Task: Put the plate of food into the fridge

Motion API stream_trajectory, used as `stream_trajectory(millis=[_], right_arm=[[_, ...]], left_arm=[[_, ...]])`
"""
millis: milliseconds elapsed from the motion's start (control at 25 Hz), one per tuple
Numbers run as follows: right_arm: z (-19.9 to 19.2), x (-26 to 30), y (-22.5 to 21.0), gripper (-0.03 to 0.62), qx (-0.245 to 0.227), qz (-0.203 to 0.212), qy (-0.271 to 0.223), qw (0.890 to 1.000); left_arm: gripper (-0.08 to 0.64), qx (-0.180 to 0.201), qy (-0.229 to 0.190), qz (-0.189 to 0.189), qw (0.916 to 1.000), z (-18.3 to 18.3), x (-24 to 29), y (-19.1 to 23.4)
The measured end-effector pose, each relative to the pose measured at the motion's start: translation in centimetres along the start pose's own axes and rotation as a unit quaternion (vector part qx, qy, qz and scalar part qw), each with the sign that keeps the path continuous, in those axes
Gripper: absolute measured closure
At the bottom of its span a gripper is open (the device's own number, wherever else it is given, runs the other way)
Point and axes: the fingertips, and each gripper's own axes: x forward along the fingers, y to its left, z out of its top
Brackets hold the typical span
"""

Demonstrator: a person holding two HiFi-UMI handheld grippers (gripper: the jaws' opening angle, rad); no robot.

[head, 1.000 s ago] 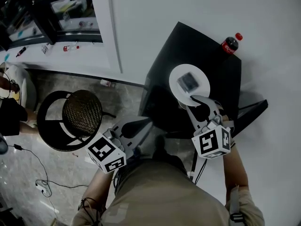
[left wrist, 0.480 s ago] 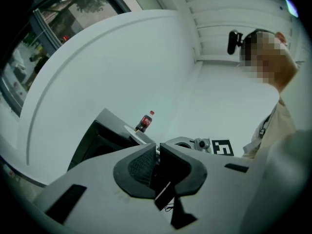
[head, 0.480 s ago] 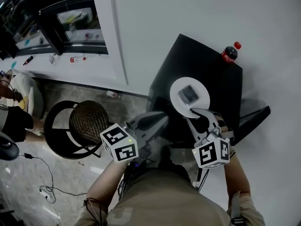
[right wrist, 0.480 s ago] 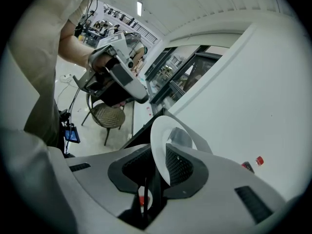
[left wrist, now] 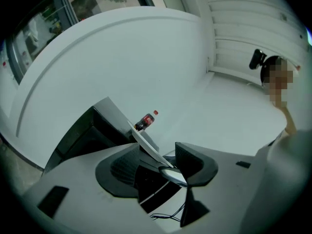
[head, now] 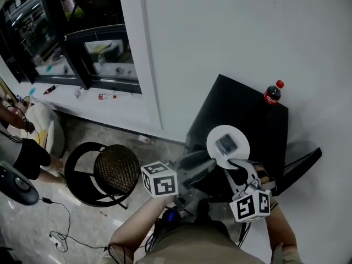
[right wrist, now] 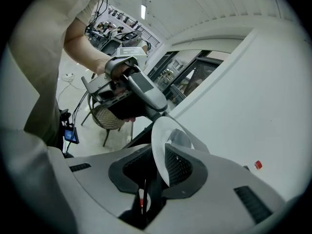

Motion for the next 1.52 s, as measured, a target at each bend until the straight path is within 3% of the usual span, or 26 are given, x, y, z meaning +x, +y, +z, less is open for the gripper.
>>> stream_trajectory(millis=[240,600,760,960,1320,1520], right_arm=[[0.0,-0.1,0.1,0.515,-0.003,0.001,-0.006,1.0],[0.2,0.3,0.2,0.517,-0.016,-0.004,-0.018,1.0],[0.1,0.2,0.2,0.518,-0.014,-0.004,-0.02,1.0],[1.5,0.4,0.1,0.521,-0.019,-0.01,-0.037,0.999],[2.5,-0.3,0.9,0.52,-0.016,-0.006,-0.044,0.999],[2.7,-0.4,1.1,0.531,-0.042,-0.011,-0.043,0.998]], left_arm=[[0.351,-0.049,0.011,-0.04,0.9979,-0.7,1.9,0.1],[0.378,-0.122,-0.004,-0.058,0.9909,-0.4,2.0,0.9],[0.421,-0.134,-0.007,-0.057,0.9893,-1.0,1.8,1.2],[0.44,-0.122,-0.017,-0.035,0.9917,-0.3,0.1,1.5],[0.471,-0.18,-0.05,-0.055,0.9809,-0.3,-0.9,-0.1],[0.446,-0.158,-0.05,-0.057,0.9846,-0.1,-0.8,-0.3]])
